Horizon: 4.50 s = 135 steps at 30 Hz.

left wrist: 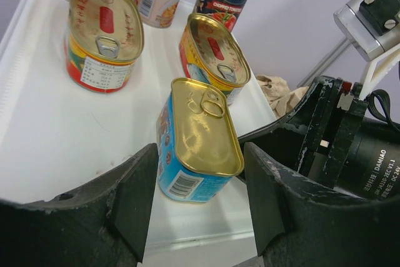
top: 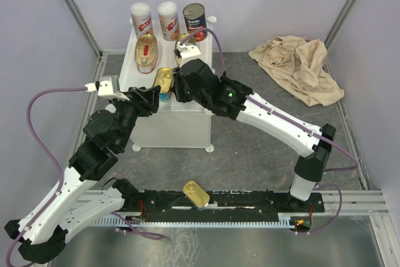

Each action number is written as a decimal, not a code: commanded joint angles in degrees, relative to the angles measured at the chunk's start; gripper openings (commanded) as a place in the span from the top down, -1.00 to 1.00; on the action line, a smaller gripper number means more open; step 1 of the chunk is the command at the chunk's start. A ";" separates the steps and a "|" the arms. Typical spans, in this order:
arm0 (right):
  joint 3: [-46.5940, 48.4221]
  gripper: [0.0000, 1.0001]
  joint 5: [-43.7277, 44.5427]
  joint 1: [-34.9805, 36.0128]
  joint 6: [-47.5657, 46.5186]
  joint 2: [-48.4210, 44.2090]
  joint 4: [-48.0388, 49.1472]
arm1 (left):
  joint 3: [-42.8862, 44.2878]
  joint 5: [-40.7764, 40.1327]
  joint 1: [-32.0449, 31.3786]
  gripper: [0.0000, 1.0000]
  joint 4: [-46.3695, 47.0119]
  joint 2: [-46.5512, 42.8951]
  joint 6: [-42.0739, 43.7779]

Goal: Place and organize the canned foods onto the counter
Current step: Adjust the canned food at the counter.

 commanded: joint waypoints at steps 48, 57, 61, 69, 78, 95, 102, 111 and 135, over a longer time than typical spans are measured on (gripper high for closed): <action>5.60 0.40 0.16 -3.38 0.45 3.45 1.21 | 0.34 -4.17 -0.12 -0.35 3.81 1.20 3.26; 8.59 0.40 -2.02 -3.40 0.73 6.80 1.12 | 0.55 -4.16 -0.12 -0.35 3.53 0.76 3.69; 8.96 0.40 -3.52 -3.29 1.75 7.50 1.42 | 0.53 -4.41 -0.12 -0.35 3.21 0.17 3.80; 9.80 0.41 -4.29 -2.22 2.36 8.96 1.71 | -0.16 -5.09 -0.12 -0.35 2.99 -0.87 3.84; 9.59 0.41 -3.53 -0.96 2.80 9.24 1.86 | -1.17 -5.73 -0.14 -0.35 2.81 -1.46 3.41; 6.07 0.40 -2.91 0.68 3.41 6.26 2.84 | -1.82 -5.82 -0.12 -0.34 3.30 -1.52 2.31; 6.29 0.40 -2.55 0.87 3.33 6.34 2.85 | -1.71 -5.82 -0.12 -0.34 3.27 -1.58 2.35; 7.12 0.40 -2.17 0.91 3.17 7.18 2.58 | -1.65 -5.82 -0.11 -0.34 3.25 -1.80 2.63; 11.34 0.40 -3.14 0.83 2.37 10.58 1.27 | -1.02 -7.48 -0.12 -0.34 4.14 -1.14 3.44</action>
